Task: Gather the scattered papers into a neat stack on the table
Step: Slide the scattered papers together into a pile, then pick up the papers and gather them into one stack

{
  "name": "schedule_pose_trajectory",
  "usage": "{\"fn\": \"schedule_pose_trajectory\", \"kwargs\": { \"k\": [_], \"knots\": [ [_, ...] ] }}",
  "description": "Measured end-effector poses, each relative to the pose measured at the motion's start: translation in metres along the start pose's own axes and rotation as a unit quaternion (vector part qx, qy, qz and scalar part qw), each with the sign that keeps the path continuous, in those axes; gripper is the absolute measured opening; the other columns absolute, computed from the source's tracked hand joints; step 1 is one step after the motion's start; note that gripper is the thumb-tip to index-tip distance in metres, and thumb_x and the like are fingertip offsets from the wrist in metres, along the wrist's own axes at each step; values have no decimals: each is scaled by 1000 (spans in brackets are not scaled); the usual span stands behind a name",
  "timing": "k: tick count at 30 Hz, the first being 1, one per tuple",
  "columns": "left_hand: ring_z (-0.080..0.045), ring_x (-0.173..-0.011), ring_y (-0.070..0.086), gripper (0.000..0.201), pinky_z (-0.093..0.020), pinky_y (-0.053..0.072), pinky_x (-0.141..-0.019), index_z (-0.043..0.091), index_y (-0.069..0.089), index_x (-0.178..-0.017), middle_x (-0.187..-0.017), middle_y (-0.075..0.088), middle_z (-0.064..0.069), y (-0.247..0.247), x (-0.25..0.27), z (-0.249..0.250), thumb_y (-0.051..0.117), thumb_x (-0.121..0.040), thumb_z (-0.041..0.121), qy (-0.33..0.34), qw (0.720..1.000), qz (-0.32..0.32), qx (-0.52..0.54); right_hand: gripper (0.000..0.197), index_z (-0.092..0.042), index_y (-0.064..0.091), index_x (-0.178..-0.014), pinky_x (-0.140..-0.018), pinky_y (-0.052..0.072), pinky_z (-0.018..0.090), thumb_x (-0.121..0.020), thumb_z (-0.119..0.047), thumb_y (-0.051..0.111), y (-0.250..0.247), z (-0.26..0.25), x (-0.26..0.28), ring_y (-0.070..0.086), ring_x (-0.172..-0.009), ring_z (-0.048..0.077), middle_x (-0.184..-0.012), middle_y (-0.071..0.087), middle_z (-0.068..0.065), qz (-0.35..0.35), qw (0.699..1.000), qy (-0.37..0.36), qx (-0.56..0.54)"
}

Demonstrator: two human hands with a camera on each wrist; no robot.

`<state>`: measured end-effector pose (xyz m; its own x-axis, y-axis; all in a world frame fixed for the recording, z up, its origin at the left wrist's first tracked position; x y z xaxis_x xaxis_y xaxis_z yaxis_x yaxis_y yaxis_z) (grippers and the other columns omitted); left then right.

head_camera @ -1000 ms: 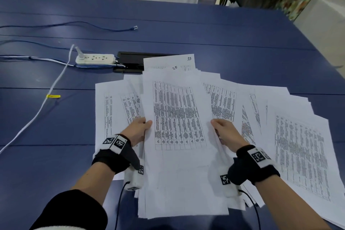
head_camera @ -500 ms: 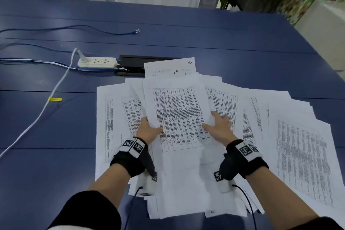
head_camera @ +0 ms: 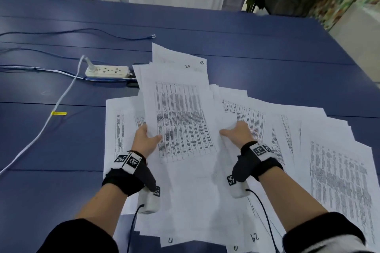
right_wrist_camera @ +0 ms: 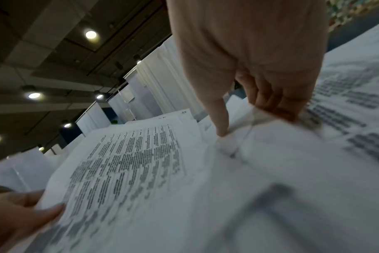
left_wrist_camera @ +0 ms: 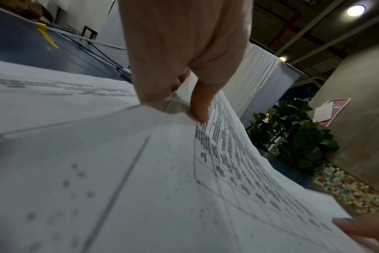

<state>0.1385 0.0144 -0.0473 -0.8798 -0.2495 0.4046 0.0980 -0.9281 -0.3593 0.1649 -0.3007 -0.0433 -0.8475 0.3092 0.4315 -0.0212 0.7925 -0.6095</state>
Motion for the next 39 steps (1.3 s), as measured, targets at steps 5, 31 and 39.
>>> {"fn": "schedule_pose_trajectory", "kwargs": {
  "k": [5,31,39],
  "knots": [
    [-27,-145,16,76,-43,18,-118,6,9,-148,-158,12,-9,10,-3,-10,57,-90,9,-46,996,-66,33,6,-2,59,-85,-53,42,24,-85,-6,64,2,-1,4,57,-68,20,-90,61,14,-45,997,13,-65],
    [-28,-134,37,91,-40,30,-113,8,20,-145,-148,34,-13,24,21,21,74,-75,31,-10,993,-50,110,39,-22,53,-122,-109,33,54,-85,-27,66,-10,22,53,54,-121,21,-132,58,1,-136,953,-7,-270],
    [-16,-123,44,54,-35,30,-106,5,40,-133,-127,49,2,38,42,58,63,-86,19,49,986,-116,110,72,-18,56,-117,-108,29,61,-55,-40,85,-20,6,58,54,-121,26,-121,64,3,-156,965,-21,-209]
  ]
}}
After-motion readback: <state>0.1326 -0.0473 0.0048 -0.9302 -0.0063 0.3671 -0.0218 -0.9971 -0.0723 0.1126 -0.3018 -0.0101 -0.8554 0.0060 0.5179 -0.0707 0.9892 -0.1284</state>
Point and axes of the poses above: each hand's wrist, its own x-axis away from the middle knuckle, its own y-axis out of the palm, z = x × y, the point moved 9 cm from there along -x, towards the middle knuckle
